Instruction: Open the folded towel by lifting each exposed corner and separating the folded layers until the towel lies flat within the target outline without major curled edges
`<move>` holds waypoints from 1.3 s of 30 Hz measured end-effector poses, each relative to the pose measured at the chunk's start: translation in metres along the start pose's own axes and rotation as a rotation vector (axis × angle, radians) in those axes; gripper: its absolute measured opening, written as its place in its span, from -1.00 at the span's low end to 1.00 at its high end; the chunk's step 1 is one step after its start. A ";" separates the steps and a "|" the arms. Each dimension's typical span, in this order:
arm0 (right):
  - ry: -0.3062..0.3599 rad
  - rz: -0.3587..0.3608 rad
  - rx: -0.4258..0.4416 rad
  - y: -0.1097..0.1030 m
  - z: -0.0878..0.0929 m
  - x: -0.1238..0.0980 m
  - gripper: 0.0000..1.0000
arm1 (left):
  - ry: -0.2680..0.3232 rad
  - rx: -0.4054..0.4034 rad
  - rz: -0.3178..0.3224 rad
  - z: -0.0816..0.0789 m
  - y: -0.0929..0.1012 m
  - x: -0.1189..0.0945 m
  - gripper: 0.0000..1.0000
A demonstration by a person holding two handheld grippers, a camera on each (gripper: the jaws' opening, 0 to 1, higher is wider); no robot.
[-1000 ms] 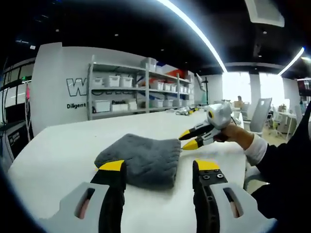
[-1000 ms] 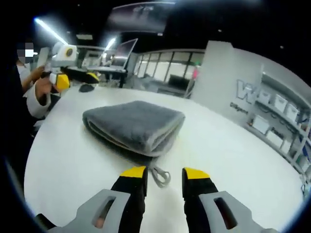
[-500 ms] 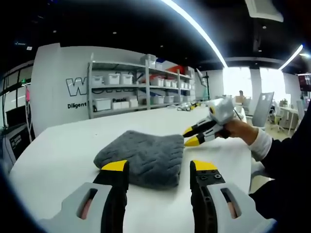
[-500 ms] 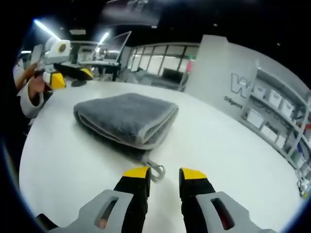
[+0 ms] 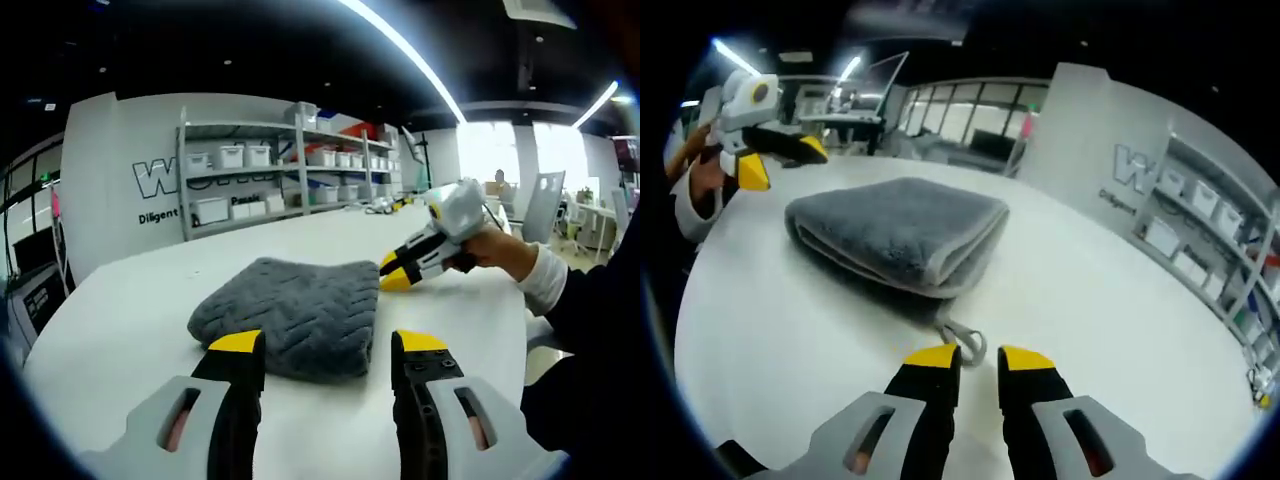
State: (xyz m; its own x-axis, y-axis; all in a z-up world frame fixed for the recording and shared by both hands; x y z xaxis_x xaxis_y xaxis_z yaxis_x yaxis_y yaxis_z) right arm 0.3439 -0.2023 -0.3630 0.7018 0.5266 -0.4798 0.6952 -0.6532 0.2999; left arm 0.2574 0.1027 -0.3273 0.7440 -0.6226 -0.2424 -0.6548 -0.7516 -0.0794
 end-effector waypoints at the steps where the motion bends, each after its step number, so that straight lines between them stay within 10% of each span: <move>1: 0.000 -0.005 0.007 0.000 0.000 0.000 -0.81 | -0.005 0.004 0.001 0.000 0.000 0.001 -0.01; 39: 0.011 -0.077 0.099 -0.004 -0.001 -0.005 -1.00 | -0.037 0.004 -0.012 0.010 -0.003 0.010 -0.10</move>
State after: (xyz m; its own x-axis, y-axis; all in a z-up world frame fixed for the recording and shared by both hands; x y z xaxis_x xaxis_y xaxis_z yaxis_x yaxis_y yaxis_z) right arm 0.3377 -0.2015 -0.3617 0.6489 0.5829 -0.4891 0.7287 -0.6609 0.1793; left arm 0.2653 0.1015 -0.3391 0.7463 -0.6051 -0.2773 -0.6466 -0.7579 -0.0865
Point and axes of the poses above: the point that each gripper's makers call its tool centre point, and the gripper's own axes: x roughly forward along the fingers, y roughly to its right, z roughly out of its underside, the point moved 10 cm from there along -x, roughly backward along the fingers, and after that the axes turned 2 degrees about -y, right-handed, at the moved point
